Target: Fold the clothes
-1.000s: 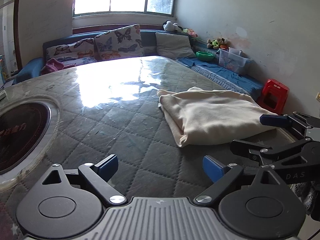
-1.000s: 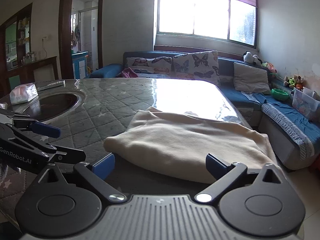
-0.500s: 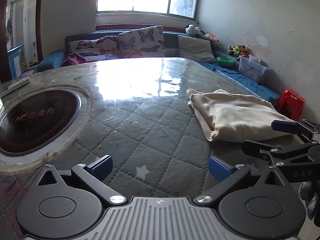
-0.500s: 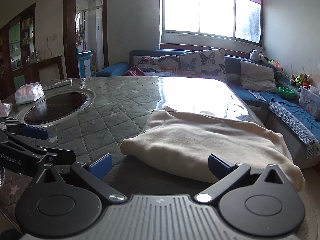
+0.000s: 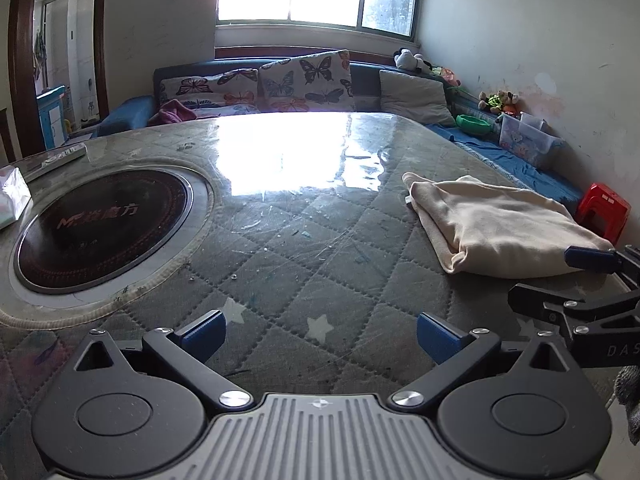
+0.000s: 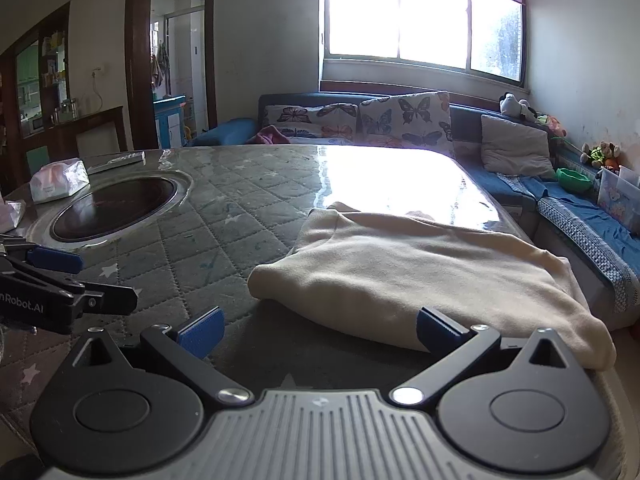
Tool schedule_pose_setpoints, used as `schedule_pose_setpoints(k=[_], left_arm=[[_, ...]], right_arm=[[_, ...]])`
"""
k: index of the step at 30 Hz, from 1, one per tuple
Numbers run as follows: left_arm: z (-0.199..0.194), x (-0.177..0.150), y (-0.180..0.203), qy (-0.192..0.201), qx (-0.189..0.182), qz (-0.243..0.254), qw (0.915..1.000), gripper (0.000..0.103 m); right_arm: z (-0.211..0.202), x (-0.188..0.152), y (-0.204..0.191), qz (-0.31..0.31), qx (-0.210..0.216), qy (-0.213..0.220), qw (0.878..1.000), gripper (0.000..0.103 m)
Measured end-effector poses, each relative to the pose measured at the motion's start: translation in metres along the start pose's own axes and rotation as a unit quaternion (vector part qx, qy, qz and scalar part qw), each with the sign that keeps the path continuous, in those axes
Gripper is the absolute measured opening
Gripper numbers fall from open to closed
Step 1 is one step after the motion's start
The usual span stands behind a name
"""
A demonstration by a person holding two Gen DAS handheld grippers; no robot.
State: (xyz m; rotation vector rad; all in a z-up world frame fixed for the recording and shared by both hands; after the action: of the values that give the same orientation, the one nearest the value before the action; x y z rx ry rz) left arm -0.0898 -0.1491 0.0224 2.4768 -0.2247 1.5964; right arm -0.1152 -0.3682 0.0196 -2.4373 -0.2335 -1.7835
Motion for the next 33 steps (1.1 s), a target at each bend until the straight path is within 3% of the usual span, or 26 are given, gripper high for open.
schedule_pose_setpoints(k=[21, 33], left_arm=[[-0.013, -0.004, 0.007, 0.001, 0.008, 0.005, 0.9999, 0.103], [-0.017, -0.006, 0.013, 0.003, 0.003, 0.007, 1.0000, 0.103]], right_arm=[[-0.011, -0.002, -0.011, -0.007, 0.004, 0.010, 1.000, 0.103], [-0.019, -0.004, -0.010, 0.007, -0.015, 0.010, 1.000, 0.103]])
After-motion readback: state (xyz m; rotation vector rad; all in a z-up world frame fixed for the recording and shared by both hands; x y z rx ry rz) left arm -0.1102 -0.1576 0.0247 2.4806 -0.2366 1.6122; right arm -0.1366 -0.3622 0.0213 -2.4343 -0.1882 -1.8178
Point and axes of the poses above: each gripper's, at about its wrist camera, not at the fingertips, and z roughly the way its jaws point, y to its right, x to its top, the point moved 1 cm from there along z, roughly the way its jaws point, and after that the axes turned 15 degrees about y, right-handed, at the moved point
